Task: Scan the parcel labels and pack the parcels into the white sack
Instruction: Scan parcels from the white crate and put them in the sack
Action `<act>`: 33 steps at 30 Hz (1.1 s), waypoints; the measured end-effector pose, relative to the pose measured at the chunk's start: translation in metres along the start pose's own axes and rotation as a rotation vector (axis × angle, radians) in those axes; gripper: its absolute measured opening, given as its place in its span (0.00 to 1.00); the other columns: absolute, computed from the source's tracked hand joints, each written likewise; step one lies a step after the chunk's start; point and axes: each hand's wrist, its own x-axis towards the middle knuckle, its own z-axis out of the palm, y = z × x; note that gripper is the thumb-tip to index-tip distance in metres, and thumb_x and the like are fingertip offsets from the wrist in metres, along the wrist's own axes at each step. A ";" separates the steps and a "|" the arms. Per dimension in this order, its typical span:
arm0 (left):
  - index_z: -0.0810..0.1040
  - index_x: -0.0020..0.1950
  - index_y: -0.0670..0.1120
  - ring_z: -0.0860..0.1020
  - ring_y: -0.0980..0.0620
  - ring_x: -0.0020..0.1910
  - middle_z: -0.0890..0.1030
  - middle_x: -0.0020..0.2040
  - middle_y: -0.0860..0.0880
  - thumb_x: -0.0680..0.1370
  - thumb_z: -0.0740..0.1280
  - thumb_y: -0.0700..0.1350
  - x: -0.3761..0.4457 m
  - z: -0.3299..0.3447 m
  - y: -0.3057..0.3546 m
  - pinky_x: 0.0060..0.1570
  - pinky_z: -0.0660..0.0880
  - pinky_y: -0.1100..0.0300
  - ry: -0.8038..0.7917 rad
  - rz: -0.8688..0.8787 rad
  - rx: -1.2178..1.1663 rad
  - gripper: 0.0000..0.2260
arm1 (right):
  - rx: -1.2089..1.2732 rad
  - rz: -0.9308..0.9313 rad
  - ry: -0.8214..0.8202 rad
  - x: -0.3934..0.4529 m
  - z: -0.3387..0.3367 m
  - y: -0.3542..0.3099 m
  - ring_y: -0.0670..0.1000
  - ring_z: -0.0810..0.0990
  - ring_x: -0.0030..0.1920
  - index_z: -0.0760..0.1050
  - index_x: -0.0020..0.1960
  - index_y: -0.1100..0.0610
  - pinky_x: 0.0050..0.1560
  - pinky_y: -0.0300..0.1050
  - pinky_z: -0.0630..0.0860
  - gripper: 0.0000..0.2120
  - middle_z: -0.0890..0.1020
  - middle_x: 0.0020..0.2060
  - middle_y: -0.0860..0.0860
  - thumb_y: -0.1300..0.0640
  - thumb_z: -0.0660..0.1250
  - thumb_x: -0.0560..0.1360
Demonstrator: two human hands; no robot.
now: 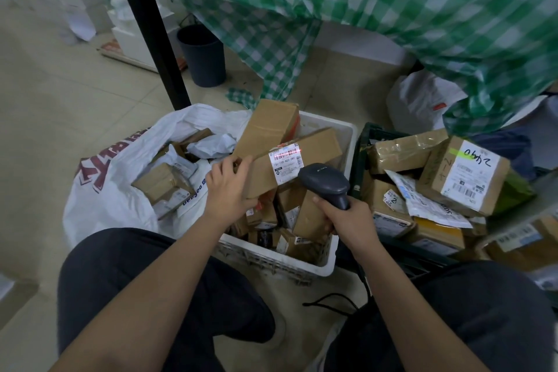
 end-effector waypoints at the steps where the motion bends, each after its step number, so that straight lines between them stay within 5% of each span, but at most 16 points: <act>1: 0.66 0.72 0.49 0.65 0.38 0.61 0.68 0.63 0.41 0.62 0.79 0.49 0.000 -0.001 -0.001 0.58 0.64 0.43 0.005 -0.002 0.003 0.41 | 0.001 0.002 -0.007 -0.002 0.000 -0.001 0.46 0.75 0.26 0.76 0.37 0.57 0.30 0.39 0.73 0.10 0.77 0.24 0.47 0.55 0.74 0.72; 14: 0.66 0.72 0.49 0.66 0.38 0.61 0.69 0.63 0.42 0.61 0.78 0.52 -0.002 -0.014 -0.015 0.61 0.62 0.42 0.040 -0.020 0.019 0.42 | 0.021 -0.040 -0.046 -0.005 0.011 -0.019 0.46 0.77 0.28 0.78 0.45 0.62 0.29 0.34 0.74 0.10 0.80 0.33 0.54 0.56 0.73 0.73; 19: 0.69 0.68 0.48 0.71 0.36 0.56 0.72 0.58 0.39 0.60 0.78 0.54 -0.003 -0.033 -0.048 0.56 0.66 0.42 0.205 -0.143 0.016 0.39 | 0.083 -0.078 -0.058 0.009 0.050 -0.040 0.50 0.78 0.32 0.78 0.47 0.62 0.34 0.41 0.75 0.11 0.79 0.35 0.58 0.54 0.73 0.73; 27: 0.69 0.69 0.43 0.69 0.34 0.59 0.70 0.60 0.36 0.64 0.76 0.49 0.024 -0.059 -0.119 0.57 0.65 0.42 0.309 -0.426 0.056 0.36 | 0.067 -0.107 -0.132 0.050 0.130 -0.074 0.50 0.76 0.32 0.75 0.40 0.58 0.28 0.33 0.72 0.08 0.77 0.32 0.54 0.57 0.70 0.76; 30: 0.65 0.72 0.44 0.67 0.35 0.61 0.69 0.62 0.36 0.66 0.76 0.49 0.039 -0.039 -0.143 0.59 0.64 0.42 0.236 -0.502 0.122 0.37 | 0.039 -0.079 -0.151 0.071 0.151 -0.071 0.48 0.77 0.30 0.77 0.39 0.57 0.33 0.40 0.73 0.08 0.79 0.32 0.54 0.56 0.71 0.75; 33: 0.55 0.77 0.49 0.64 0.37 0.65 0.65 0.65 0.38 0.70 0.72 0.58 0.055 -0.006 -0.163 0.63 0.62 0.45 -0.156 -0.514 0.204 0.41 | 0.012 -0.060 -0.169 0.090 0.160 -0.064 0.46 0.77 0.28 0.77 0.41 0.57 0.33 0.41 0.72 0.07 0.81 0.35 0.52 0.55 0.71 0.75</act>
